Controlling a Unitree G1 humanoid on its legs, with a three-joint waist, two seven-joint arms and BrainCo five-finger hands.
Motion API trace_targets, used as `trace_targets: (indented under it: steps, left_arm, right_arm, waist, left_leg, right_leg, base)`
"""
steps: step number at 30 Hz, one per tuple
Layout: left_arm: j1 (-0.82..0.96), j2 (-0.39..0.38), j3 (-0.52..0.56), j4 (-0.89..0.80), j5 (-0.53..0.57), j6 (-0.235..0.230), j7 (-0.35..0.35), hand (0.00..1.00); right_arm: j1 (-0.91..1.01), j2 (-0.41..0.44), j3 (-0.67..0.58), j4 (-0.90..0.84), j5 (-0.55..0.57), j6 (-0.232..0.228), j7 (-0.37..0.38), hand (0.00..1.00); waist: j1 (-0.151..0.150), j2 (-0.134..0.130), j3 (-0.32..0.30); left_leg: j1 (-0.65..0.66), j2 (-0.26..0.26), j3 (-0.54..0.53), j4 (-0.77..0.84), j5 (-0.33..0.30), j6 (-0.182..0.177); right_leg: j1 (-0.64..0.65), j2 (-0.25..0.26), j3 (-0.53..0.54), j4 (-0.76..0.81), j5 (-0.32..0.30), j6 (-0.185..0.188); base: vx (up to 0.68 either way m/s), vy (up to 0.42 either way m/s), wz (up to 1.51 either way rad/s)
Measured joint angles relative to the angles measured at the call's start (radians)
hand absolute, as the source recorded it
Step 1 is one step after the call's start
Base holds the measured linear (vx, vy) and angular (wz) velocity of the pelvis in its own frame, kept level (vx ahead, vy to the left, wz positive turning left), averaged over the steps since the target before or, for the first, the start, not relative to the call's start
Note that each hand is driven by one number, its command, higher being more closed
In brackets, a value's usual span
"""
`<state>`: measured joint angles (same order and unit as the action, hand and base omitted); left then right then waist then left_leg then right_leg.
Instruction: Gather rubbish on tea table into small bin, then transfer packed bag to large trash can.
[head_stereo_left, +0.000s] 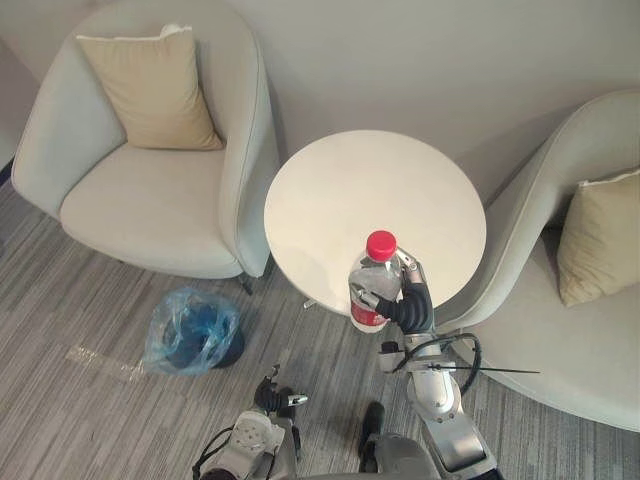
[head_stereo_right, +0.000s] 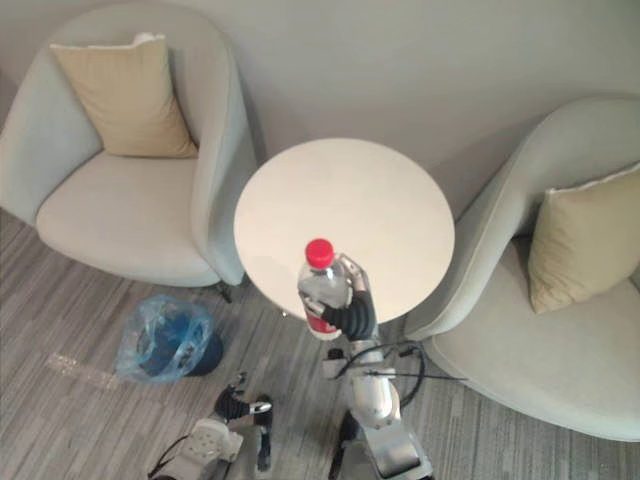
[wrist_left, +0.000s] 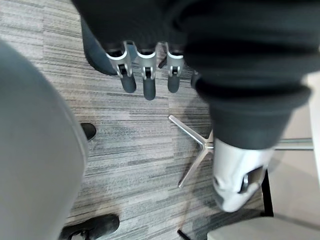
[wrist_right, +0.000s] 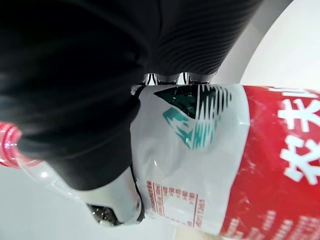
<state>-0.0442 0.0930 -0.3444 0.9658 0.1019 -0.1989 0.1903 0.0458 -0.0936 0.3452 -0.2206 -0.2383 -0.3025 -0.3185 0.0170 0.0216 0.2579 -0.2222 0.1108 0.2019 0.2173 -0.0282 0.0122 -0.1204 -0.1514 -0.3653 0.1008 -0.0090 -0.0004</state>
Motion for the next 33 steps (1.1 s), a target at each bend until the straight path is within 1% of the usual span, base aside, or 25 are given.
trace_targets:
  steps: [1, 2, 3, 4, 6, 7, 9, 11, 13, 14, 15, 16, 18, 19, 20, 22, 24, 25, 26, 27, 28, 29, 30, 31, 33]
  left_arm:
    - [0.005, -0.015, -0.003, -0.002, 0.015, -0.002, 0.000, 0.00]
    - [0.029, -0.049, -0.006, 0.000, 0.023, 0.000, 0.000, 0.00]
    - [0.033, -0.054, -0.007, -0.001, 0.024, 0.000, 0.000, 0.00]
    - [0.047, -0.073, -0.019, -0.001, 0.034, 0.000, 0.000, 0.00]
    - [0.050, -0.070, -0.037, -0.008, 0.045, -0.001, 0.000, 0.00]
    - [0.051, -0.067, -0.035, -0.013, 0.050, -0.001, 0.002, 0.00]
    - [0.058, -0.063, -0.023, -0.010, 0.051, -0.001, 0.004, 0.00]
    - [0.059, -0.065, -0.008, -0.010, 0.050, -0.002, 0.004, 0.00]
    - [0.074, -0.051, 0.004, -0.022, 0.050, -0.003, 0.004, 0.00]
    - [0.088, -0.044, 0.003, -0.028, 0.040, -0.003, 0.005, 0.00]
    - [0.092, -0.040, 0.003, -0.027, 0.030, -0.004, 0.005, 0.00]
    - [0.093, -0.033, 0.003, -0.033, 0.019, -0.008, 0.007, 0.00]
    - [0.082, -0.030, 0.003, -0.034, 0.012, -0.009, 0.013, 0.00]
    - [0.077, -0.027, 0.005, -0.028, 0.012, -0.008, 0.022, 0.00]
    - [0.077, -0.028, 0.011, -0.029, 0.012, -0.009, 0.023, 0.00]
    - [0.077, -0.028, 0.010, -0.032, 0.012, -0.008, 0.023, 0.00]
    - [0.079, -0.028, 0.010, -0.045, 0.012, -0.007, 0.023, 0.00]
    - [0.081, -0.030, 0.010, -0.057, 0.012, -0.007, 0.023, 0.00]
    - [0.083, -0.036, 0.014, -0.068, 0.011, -0.007, 0.024, 0.00]
    - [0.079, -0.046, 0.024, -0.053, 0.010, -0.007, 0.023, 0.00]
    - [0.080, -0.047, 0.031, -0.050, 0.009, -0.007, 0.023, 0.00]
    - [0.075, -0.049, 0.051, -0.043, 0.001, -0.004, 0.023, 0.00]
    - [0.077, -0.063, 0.048, -0.041, -0.008, -0.003, 0.021, 0.00]
    - [0.078, -0.066, 0.048, -0.041, -0.008, -0.003, 0.021, 0.00]
    - [0.067, -0.064, 0.051, -0.052, -0.007, -0.004, 0.020, 0.00]
  right_arm:
    - [-0.007, -0.003, -0.004, 0.001, 0.001, 0.000, -0.006, 1.00]
    - [0.004, -0.012, -0.017, 0.004, 0.001, 0.001, -0.010, 1.00]
    - [0.005, -0.013, -0.019, 0.004, 0.001, 0.001, -0.010, 1.00]
    - [0.001, -0.015, -0.033, 0.004, 0.001, 0.000, -0.014, 1.00]
    - [-0.029, 0.009, -0.042, 0.056, 0.001, 0.001, -0.015, 1.00]
    - [-0.035, 0.030, -0.031, 0.119, 0.001, 0.006, -0.010, 1.00]
    - [-0.033, 0.053, 0.027, 0.178, 0.001, 0.017, 0.022, 1.00]
    - [-0.035, 0.052, 0.027, 0.197, 0.001, 0.017, 0.026, 1.00]
    - [-0.030, 0.052, 0.025, 0.206, 0.003, 0.025, 0.028, 1.00]
    - [-0.015, 0.049, 0.006, 0.205, 0.005, 0.027, 0.034, 1.00]
    - [0.000, 0.043, -0.011, 0.200, 0.005, 0.027, 0.034, 1.00]
    - [0.011, 0.032, -0.024, 0.197, 0.006, 0.028, 0.035, 1.00]
    - [0.013, 0.023, -0.026, 0.197, 0.006, 0.031, 0.045, 1.00]
    - [0.013, 0.021, -0.020, 0.197, 0.006, 0.034, 0.051, 1.00]
    - [0.013, 0.021, -0.017, 0.197, 0.006, 0.035, 0.058, 1.00]
    - [0.015, 0.021, -0.019, 0.197, 0.006, 0.036, 0.065, 1.00]
    - [0.023, 0.020, -0.023, 0.197, 0.007, 0.037, 0.066, 1.00]
    - [0.032, 0.015, -0.024, 0.197, 0.007, 0.037, 0.067, 1.00]
    - [0.035, 0.000, -0.024, 0.199, 0.007, 0.037, 0.068, 1.00]
    - [0.044, -0.003, -0.020, 0.200, 0.006, 0.034, 0.072, 1.00]
    - [0.050, 0.003, -0.018, 0.198, 0.006, 0.034, 0.071, 1.00]
    - [0.060, 0.012, -0.011, 0.199, 0.007, 0.028, 0.070, 1.00]
    - [0.068, 0.009, -0.027, 0.203, 0.009, 0.030, 0.070, 1.00]
    - [0.069, 0.010, -0.032, 0.203, 0.011, 0.033, 0.069, 1.00]
    - [0.065, 0.012, -0.075, 0.205, 0.013, 0.038, 0.063, 1.00]
  waist:
    - [-0.021, 0.004, 0.000]
    - [-0.041, 0.019, -0.011]
    - [-0.043, 0.024, -0.013]
    - [-0.056, 0.048, -0.028]
    - [-0.057, 0.027, -0.027]
    - [-0.047, 0.002, -0.027]
    - [-0.035, -0.011, -0.033]
    - [-0.032, -0.015, -0.035]
    - [-0.043, -0.023, -0.030]
    - [-0.081, -0.022, -0.030]
    - [-0.099, -0.022, -0.030]
    - [-0.101, -0.031, -0.030]
    - [-0.088, -0.033, -0.025]
    - [-0.081, -0.030, -0.026]
    - [-0.076, -0.027, -0.029]
    - [-0.069, -0.018, -0.037]
    - [-0.062, -0.019, -0.038]
    - [-0.055, -0.019, -0.038]
    - [-0.046, 0.007, -0.021]
    - [-0.035, 0.024, -0.026]
    - [-0.028, 0.023, -0.033]
    - [-0.025, 0.016, -0.038]
    - [-0.025, 0.024, -0.044]
    - [-0.025, 0.023, -0.043]
    - [-0.027, -0.019, -0.017]
  left_leg:
    - [-0.025, 0.028, 0.115, 0.188, -0.059, 0.022]
    - [0.043, 0.072, 0.248, 0.247, -0.132, -0.007]
    - [0.056, 0.074, 0.259, 0.236, -0.141, -0.012]
    - [0.102, 0.075, 0.278, 0.155, -0.174, -0.051]
    - [0.126, 0.028, 0.277, 0.046, -0.167, -0.052]
    - [0.143, 0.000, 0.259, 0.026, -0.155, -0.043]
    - [0.189, -0.039, 0.255, 0.006, -0.184, -0.035]
    - [0.189, -0.048, 0.248, 0.014, -0.193, -0.032]
    - [0.187, -0.074, 0.197, 0.008, -0.197, -0.026]
    - [0.175, -0.095, 0.086, 0.017, -0.199, -0.006]
    - [0.167, -0.102, 0.028, 0.030, -0.203, 0.000]
    - [0.156, -0.117, -0.036, 0.044, -0.202, 0.008]
    - [0.152, -0.125, -0.090, 0.065, -0.202, 0.004]
    - [0.134, -0.127, -0.131, 0.107, -0.212, -0.004]
    - [0.115, -0.122, -0.149, 0.142, -0.216, -0.008]
    - [0.087, -0.108, -0.148, 0.180, -0.215, -0.008]
    - [0.085, -0.075, -0.076, 0.220, -0.215, -0.008]
    - [0.088, -0.043, -0.021, 0.271, -0.213, -0.005]
    - [0.103, -0.004, 0.000, 0.305, -0.212, -0.002]
    - [0.116, 0.046, 0.013, 0.348, -0.213, -0.004]
    - [0.111, 0.052, 0.026, 0.364, -0.213, -0.004]
    - [0.089, 0.072, 0.045, 0.437, -0.229, -0.021]
    - [0.081, 0.092, 0.070, 0.457, -0.261, -0.049]
    - [0.076, 0.092, 0.080, 0.451, -0.273, -0.056]
    - [0.042, 0.051, 0.121, 0.318, -0.289, -0.063]
  right_leg:
    - [-0.002, -0.024, -0.029, 0.008, 0.010, 0.006]
    - [0.020, -0.032, -0.067, -0.007, 0.022, 0.012]
    - [0.021, -0.032, -0.071, -0.009, 0.023, 0.015]
    - [0.022, -0.030, -0.101, -0.012, 0.035, 0.032]
    - [0.023, -0.048, -0.124, -0.028, 0.068, 0.045]
    - [0.057, -0.061, -0.147, -0.055, 0.088, 0.057]
    - [0.067, -0.115, -0.146, 0.023, 0.057, 0.067]
    - [0.061, -0.130, -0.145, 0.053, 0.037, 0.065]
    - [0.035, -0.144, -0.076, 0.142, -0.053, 0.033]
    - [0.013, -0.085, 0.079, 0.191, -0.188, 0.003]
    - [0.013, -0.042, 0.165, 0.199, -0.224, -0.016]
    - [0.010, 0.001, 0.248, 0.224, -0.235, -0.021]
    - [-0.002, 0.027, 0.331, 0.274, -0.250, -0.018]
    - [0.027, 0.029, 0.326, 0.256, -0.244, 0.017]
    - [0.054, 0.031, 0.295, 0.244, -0.248, 0.027]
    - [0.089, 0.036, 0.238, 0.212, -0.246, 0.029]
    - [0.128, 0.046, 0.198, 0.205, -0.243, 0.033]
    - [0.138, 0.057, 0.188, 0.254, -0.238, 0.032]
    - [0.086, 0.078, 0.189, 0.367, -0.257, 0.025]
    - [0.116, 0.132, 0.203, 0.176, -0.276, 0.019]
    - [0.143, 0.136, 0.204, 0.070, -0.226, 0.016]
    - [0.167, 0.127, 0.179, -0.036, -0.071, 0.009]
    - [0.177, 0.125, 0.169, -0.037, -0.071, 0.001]
    - [0.179, 0.118, 0.167, -0.037, -0.072, -0.001]
    - [0.207, 0.045, 0.144, -0.038, -0.073, 0.000]
  base:
    - [-0.10, 0.047, 0.71]
    - [-0.06, 0.042, 0.72]
    - [-0.05, 0.119, 0.79]
    - [-0.05, 0.155, 0.70]
    - [-0.09, 0.185, 0.69]
    - [-0.15, 0.259, 0.41]
    - [-0.12, 0.247, 0.25]
    - [0.00, 0.093, 0.10]
    - [0.02, 0.046, 0.51]
    - [0.08, -0.043, 1.30]
    - [0.18, -0.085, 1.98]
    - [0.19, -0.096, 1.53]
    - [0.22, -0.101, 1.28]
    - [0.23, -0.087, 1.17]
    - [0.20, -0.064, 0.79]
    - [0.30, -0.148, 0.80]
    - [0.23, -0.109, 0.82]
    - [0.20, -0.071, 0.32]
    - [0.27, -0.117, 0.14]
    - [0.17, -0.080, -0.10]
    - [0.13, -0.097, -0.02]
    - [0.14, -0.073, 0.16]
    - [0.20, -0.068, 0.21]
    - [0.28, 0.025, 0.35]
    - [0.27, 0.089, 0.65]
